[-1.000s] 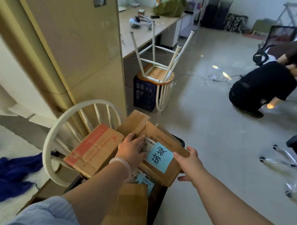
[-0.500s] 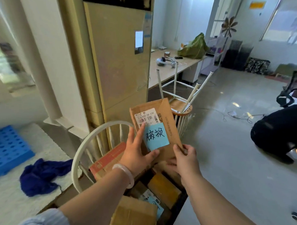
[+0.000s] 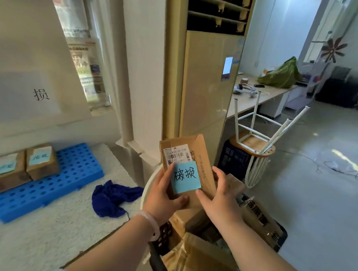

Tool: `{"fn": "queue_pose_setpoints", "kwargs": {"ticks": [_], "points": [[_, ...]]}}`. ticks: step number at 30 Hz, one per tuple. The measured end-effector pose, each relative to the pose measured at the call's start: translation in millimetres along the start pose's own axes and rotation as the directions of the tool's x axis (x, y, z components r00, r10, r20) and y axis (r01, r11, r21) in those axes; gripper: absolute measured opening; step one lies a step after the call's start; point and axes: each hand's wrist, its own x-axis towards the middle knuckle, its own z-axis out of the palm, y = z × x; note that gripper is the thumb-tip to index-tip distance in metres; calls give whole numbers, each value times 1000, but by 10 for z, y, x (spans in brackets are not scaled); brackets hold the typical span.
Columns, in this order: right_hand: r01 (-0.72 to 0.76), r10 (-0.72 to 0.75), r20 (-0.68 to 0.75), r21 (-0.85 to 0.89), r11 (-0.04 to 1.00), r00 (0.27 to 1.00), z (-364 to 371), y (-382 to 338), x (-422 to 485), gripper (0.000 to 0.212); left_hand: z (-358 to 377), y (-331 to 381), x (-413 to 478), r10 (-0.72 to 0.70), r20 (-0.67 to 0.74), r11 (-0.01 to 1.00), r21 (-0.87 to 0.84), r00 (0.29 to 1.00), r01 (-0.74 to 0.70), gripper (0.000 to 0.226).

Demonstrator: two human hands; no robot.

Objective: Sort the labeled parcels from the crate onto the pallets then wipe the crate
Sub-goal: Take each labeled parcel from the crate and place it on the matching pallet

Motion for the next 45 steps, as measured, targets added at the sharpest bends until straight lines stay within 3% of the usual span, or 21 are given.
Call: {"fn": "queue_pose_setpoints", "kwargs": {"ticks": [2,5,17,26,36,45], "points": [[111,-106,54,-113,987,993,240,-222,-48,85,-321,-99,-104,-2,-15,999,38,1000,3,99],[196,-160,174,-211,958,972,685,-647,-201,82,-868,-287,-312,8,-73,996,90,997,-1,99],[397,-359,342,-47,916,869,2479,-2183,-898,74,-2998,-1031,-1370,-79,-277,985,125,958,118,93],[456,-401,394,-51,889,827,3170,-2674,-1009,70,-3718,-1478,-1710,-159,-323,974,105,933,202,90],[427,-332,471,-107,898,817,3700,-2895,-437,66,-4030,-1854,-1169,-253,-319,938,149,913,312,93],[365,-259,458,-159,917,850,3901,-2974,1004,58,-4098,-1990,311,-325,-285,916,143,902,375,92]]}}
